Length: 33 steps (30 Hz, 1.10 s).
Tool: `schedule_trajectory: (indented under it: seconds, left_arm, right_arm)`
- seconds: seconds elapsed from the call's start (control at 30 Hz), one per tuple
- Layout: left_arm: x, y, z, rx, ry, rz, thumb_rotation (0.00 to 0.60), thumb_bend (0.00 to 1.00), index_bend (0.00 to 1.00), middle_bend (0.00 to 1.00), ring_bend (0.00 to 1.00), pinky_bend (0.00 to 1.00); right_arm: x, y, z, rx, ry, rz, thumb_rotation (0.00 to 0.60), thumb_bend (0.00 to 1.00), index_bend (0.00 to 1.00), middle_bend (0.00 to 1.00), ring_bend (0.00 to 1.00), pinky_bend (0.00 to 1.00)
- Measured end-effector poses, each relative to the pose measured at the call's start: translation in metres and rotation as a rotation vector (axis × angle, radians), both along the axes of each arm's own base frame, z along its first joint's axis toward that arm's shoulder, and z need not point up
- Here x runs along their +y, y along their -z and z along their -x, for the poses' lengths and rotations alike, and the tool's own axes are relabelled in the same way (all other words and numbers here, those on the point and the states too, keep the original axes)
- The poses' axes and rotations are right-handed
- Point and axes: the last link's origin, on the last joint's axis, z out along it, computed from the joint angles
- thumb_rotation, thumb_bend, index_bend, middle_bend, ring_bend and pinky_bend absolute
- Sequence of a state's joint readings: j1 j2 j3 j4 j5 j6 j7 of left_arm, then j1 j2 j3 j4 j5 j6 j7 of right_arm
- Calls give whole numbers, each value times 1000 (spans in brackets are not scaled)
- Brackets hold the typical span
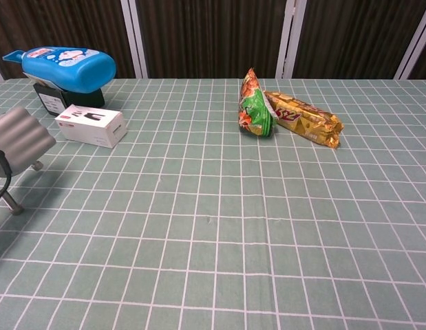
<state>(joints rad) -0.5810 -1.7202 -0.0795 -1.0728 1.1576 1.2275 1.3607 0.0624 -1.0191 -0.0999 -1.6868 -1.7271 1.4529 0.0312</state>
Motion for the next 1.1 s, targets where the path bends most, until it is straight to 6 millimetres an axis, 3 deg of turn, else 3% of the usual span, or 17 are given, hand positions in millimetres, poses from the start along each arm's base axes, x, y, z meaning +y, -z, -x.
schedule_trajectory:
  seconds: [0.67,1.1]
  left_arm:
    - [-4,10,3,23,14,26,600,416,468,1000,1000,1000]
    - [-12,1,-10,-42,54,12,600,415,323,1000,1000,1000]
  right_arm:
    - [-1,-1,1,0,11,-4,600,273,0,0,0,0]
    - [0,-2,0,-2,5,-2,600,274,0,0,0,0]
